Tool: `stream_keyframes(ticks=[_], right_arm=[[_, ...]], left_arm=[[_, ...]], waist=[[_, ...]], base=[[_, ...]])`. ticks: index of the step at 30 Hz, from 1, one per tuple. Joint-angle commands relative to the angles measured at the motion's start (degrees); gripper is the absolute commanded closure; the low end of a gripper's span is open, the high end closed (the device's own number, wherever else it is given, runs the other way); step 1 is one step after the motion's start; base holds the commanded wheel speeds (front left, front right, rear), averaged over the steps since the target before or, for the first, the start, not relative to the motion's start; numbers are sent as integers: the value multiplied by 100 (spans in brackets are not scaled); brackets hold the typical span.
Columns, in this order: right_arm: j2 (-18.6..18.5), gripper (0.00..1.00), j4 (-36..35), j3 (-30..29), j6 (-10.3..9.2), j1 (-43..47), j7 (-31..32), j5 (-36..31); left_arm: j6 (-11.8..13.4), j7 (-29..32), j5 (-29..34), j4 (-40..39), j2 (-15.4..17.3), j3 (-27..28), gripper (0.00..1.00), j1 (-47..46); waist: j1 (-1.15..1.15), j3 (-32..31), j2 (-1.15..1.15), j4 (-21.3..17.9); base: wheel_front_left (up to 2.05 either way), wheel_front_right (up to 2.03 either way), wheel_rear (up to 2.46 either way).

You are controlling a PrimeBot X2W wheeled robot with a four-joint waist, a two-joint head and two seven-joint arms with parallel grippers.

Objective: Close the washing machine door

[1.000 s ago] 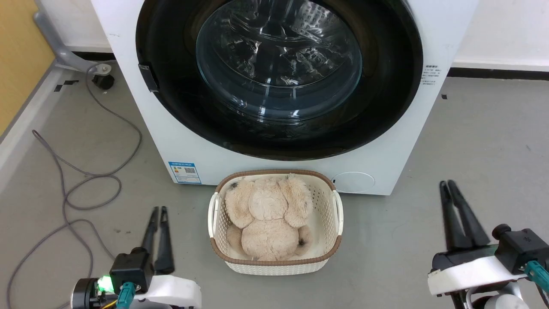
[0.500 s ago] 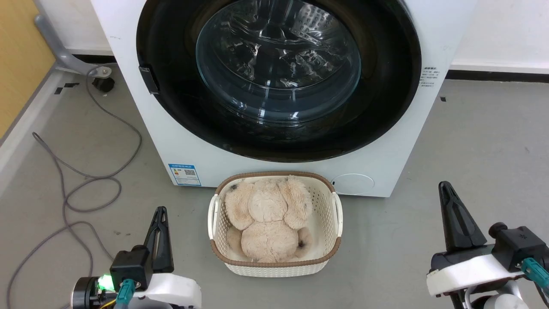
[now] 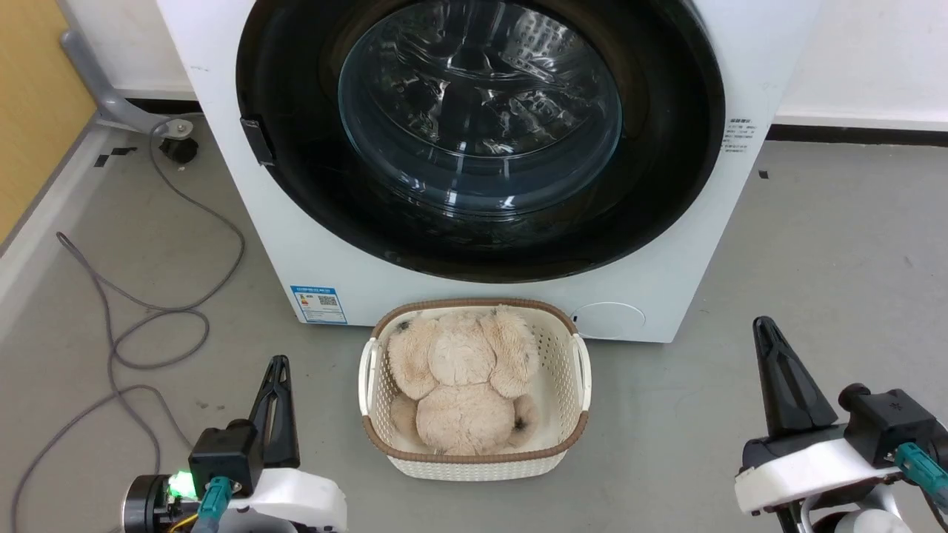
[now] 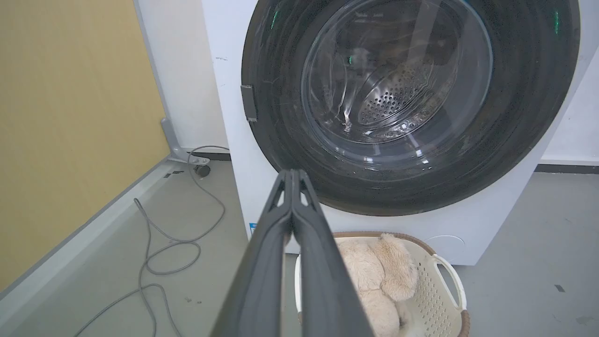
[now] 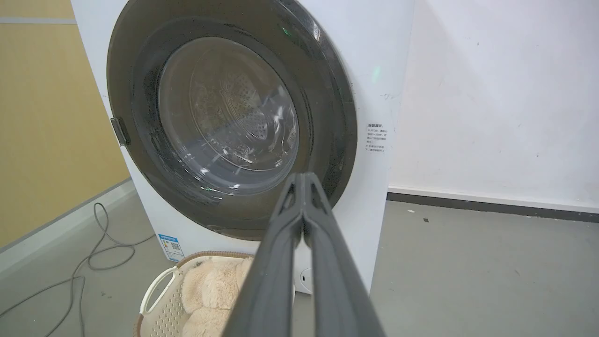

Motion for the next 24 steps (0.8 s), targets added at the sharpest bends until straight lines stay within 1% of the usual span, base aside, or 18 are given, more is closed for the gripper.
stream_keyframes(ticks=[1,24], right_arm=[[7,100,-36,11,-1,80,25,-43],[13,100,-127,45,-2,166,320,-167]], left_arm=[[-26,38,47,-39,2,21,100,26],[-167,331,103,-160,3,75,100,47]], waist=[[0,-3,0,-1],[0,-72,0,-14]], base=[[0,0,0],[0,0,0]])
